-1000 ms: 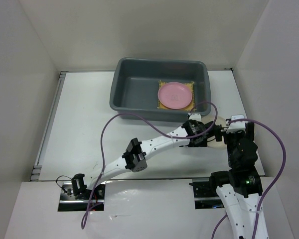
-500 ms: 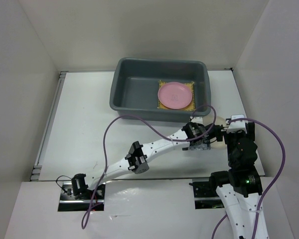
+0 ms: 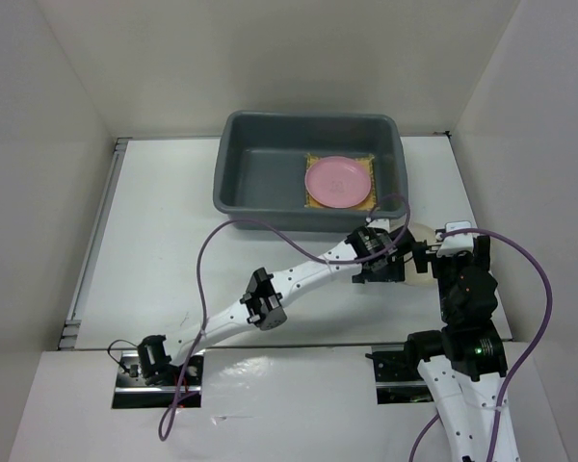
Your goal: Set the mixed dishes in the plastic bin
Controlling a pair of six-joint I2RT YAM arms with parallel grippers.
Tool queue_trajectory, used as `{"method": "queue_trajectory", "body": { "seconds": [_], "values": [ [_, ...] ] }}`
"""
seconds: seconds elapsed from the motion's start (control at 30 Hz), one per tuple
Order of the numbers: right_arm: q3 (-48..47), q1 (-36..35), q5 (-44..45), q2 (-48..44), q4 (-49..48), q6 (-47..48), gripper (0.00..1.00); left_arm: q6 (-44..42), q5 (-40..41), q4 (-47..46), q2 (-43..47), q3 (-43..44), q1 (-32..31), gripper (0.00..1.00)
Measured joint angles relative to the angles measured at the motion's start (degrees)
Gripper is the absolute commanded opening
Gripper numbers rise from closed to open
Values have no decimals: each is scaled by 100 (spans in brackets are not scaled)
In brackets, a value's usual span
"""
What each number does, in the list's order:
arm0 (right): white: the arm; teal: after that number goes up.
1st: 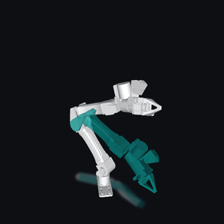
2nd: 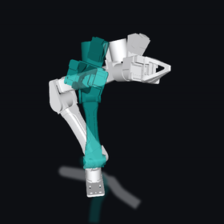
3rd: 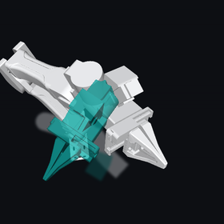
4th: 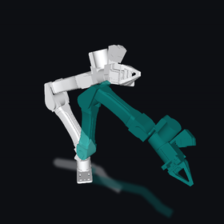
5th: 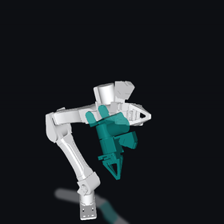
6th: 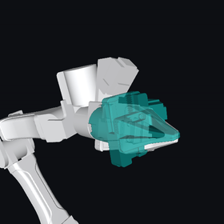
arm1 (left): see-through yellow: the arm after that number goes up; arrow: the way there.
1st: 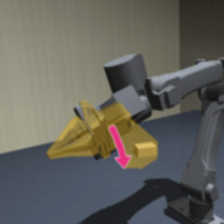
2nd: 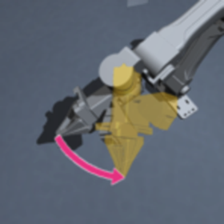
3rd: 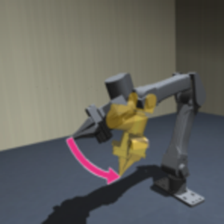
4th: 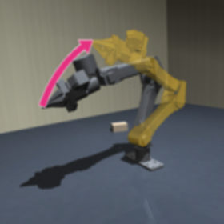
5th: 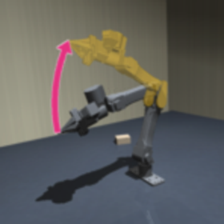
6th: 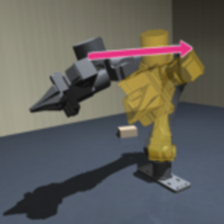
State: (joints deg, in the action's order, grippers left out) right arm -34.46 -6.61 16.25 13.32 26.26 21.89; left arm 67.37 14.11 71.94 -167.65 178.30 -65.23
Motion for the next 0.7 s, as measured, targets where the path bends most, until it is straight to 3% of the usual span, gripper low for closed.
{"method": "queue_trajectory", "body": {
  "seconds": [0.33,0.7],
  "values": [
    [0,0,-127,-74,4,0,97,-120,-494,-474,-103,96,317,83],
    [-2,0,-420,-1189,-15,0,97,-122,-413,-627,-103,94,302,84]
  ]
}}
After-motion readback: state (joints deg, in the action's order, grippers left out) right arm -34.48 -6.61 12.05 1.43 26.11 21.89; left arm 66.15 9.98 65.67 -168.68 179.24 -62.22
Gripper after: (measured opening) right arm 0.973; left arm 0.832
